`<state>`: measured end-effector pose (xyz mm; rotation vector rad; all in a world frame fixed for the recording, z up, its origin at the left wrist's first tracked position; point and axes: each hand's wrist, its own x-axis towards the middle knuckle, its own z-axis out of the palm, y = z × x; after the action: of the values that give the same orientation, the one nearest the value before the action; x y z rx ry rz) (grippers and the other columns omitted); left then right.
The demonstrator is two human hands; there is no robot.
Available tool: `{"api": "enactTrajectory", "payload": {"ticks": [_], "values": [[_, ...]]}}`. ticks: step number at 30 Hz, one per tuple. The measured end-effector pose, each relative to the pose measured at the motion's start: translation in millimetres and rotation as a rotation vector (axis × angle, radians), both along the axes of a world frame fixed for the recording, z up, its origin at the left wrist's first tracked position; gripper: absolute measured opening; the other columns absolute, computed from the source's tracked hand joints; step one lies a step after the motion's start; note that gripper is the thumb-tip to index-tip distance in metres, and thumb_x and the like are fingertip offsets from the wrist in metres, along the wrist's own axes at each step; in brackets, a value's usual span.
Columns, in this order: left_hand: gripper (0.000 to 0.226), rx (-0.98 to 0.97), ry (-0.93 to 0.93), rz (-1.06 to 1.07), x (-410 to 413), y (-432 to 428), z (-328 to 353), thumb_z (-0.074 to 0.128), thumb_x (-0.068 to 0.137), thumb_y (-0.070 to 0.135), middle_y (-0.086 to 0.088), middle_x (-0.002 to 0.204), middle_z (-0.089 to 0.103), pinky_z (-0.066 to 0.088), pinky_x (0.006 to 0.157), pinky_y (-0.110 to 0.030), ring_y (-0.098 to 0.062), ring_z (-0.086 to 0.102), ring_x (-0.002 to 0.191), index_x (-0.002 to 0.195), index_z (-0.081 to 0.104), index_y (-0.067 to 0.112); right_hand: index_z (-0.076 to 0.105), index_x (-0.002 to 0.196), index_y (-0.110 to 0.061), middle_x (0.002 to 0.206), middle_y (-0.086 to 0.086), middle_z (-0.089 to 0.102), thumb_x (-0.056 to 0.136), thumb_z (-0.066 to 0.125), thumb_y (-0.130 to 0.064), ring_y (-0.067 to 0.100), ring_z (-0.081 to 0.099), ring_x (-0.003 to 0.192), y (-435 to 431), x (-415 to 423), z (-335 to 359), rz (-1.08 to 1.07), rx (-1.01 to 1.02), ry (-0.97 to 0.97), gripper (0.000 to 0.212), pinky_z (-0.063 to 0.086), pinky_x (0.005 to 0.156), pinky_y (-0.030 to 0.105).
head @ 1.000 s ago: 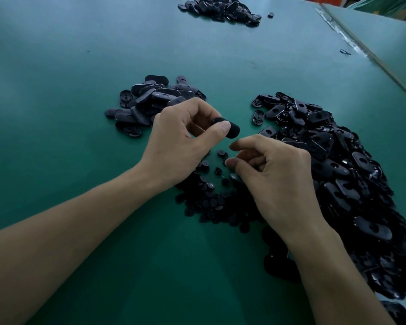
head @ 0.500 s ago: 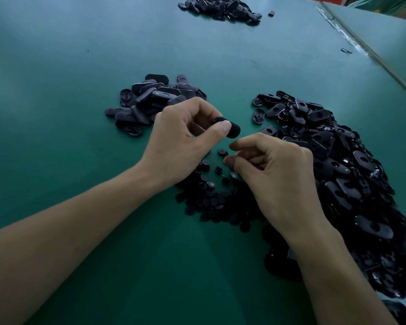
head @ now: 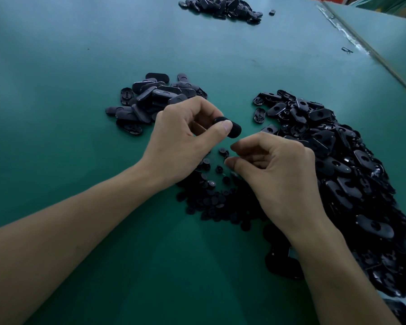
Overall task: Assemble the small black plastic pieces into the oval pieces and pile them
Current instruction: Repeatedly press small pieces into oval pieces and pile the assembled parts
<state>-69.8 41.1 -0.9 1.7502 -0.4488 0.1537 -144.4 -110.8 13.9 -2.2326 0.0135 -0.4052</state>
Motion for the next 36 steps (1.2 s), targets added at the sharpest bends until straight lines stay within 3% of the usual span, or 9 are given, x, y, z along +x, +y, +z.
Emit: {"api": "enactTrajectory", "payload": {"ticks": [7, 16, 20, 24, 28, 31, 36], "values": [[0.011, 0.012, -0.006, -0.005, 0.0, -0.2, 0.5, 0.071, 0.083, 0.030, 0.001, 0.070, 0.069, 0.053, 0.059, -0.032, -0.030, 0.064, 0.064, 0.080, 0.067, 0.020, 0.077, 0.081, -0.018, 0.068, -0.015, 0.070, 0.081, 0.083, -0.015, 0.002, 0.068, 0.065, 2.4, -1.3, 1.4, 0.048, 0.037, -0.055, 0.007, 0.050, 0.062, 0.009], [0.011, 0.008, -0.006, -0.013, -0.5, -0.2, 0.3, 0.071, 0.083, 0.029, -0.005, 0.072, 0.069, 0.053, 0.060, -0.031, -0.031, 0.063, 0.066, 0.079, 0.067, 0.020, 0.077, 0.086, -0.019, 0.070, -0.013, 0.070, 0.087, 0.078, -0.023, 0.005, 0.067, 0.066, 3.6, -1.4, 0.4, 0.042, 0.015, -0.051, 0.004, 0.053, 0.061, 0.016], [0.010, 0.018, -0.014, -0.016, -0.1, -0.7, -0.3, 0.071, 0.083, 0.029, -0.003, 0.070, 0.068, 0.052, 0.058, -0.029, -0.029, 0.062, 0.063, 0.079, 0.067, 0.021, 0.069, 0.083, -0.025, 0.064, -0.007, 0.068, 0.091, 0.073, -0.025, 0.010, 0.067, 0.060, 3.3, -1.5, 0.8, 0.041, 0.038, -0.028, 0.009, 0.056, 0.060, 0.032], [0.010, 0.021, -0.005, -0.013, 0.3, -0.3, -0.6, 0.071, 0.083, 0.030, 0.002, 0.068, 0.066, 0.050, 0.058, -0.025, -0.015, 0.058, 0.060, 0.079, 0.067, 0.021, 0.066, 0.083, -0.025, 0.064, -0.004, 0.068, 0.092, 0.071, -0.022, 0.011, 0.067, 0.058, 3.3, -1.3, 0.1, 0.038, 0.039, -0.027, 0.011, 0.056, 0.060, 0.035], [0.010, 0.018, 0.003, -0.006, 0.3, -0.7, -0.8, 0.071, 0.083, 0.029, 0.001, 0.069, 0.067, 0.050, 0.059, -0.024, -0.014, 0.059, 0.060, 0.080, 0.068, 0.020, 0.073, 0.088, -0.021, 0.072, -0.014, 0.068, 0.090, 0.074, -0.015, 0.004, 0.067, 0.069, 3.2, -0.2, -1.2, 0.023, 0.010, -0.059, 0.006, 0.055, 0.066, 0.020], [0.011, 0.005, 0.008, -0.013, 0.5, -1.0, -1.4, 0.071, 0.084, 0.026, 0.001, 0.073, 0.070, 0.052, 0.061, -0.026, -0.023, 0.064, 0.064, 0.088, 0.072, 0.016, 0.076, 0.099, -0.019, 0.081, -0.021, 0.068, 0.091, 0.073, -0.011, -0.003, 0.067, 0.074, 2.9, 0.4, -1.5, 0.007, -0.003, -0.078, 0.012, 0.051, 0.068, 0.008], [0.006, 0.028, -0.015, -0.031, 0.3, -0.2, -2.2, 0.071, 0.085, 0.021, 0.004, 0.073, 0.071, 0.041, 0.058, -0.012, -0.009, 0.061, 0.063, 0.090, 0.074, 0.019, 0.073, 0.105, -0.023, 0.084, -0.016, 0.071, 0.090, 0.073, -0.010, -0.001, 0.070, 0.078, 1.7, 1.9, -1.3, -0.008, 0.021, -0.106, 0.020, 0.055, 0.077, 0.015]]}}
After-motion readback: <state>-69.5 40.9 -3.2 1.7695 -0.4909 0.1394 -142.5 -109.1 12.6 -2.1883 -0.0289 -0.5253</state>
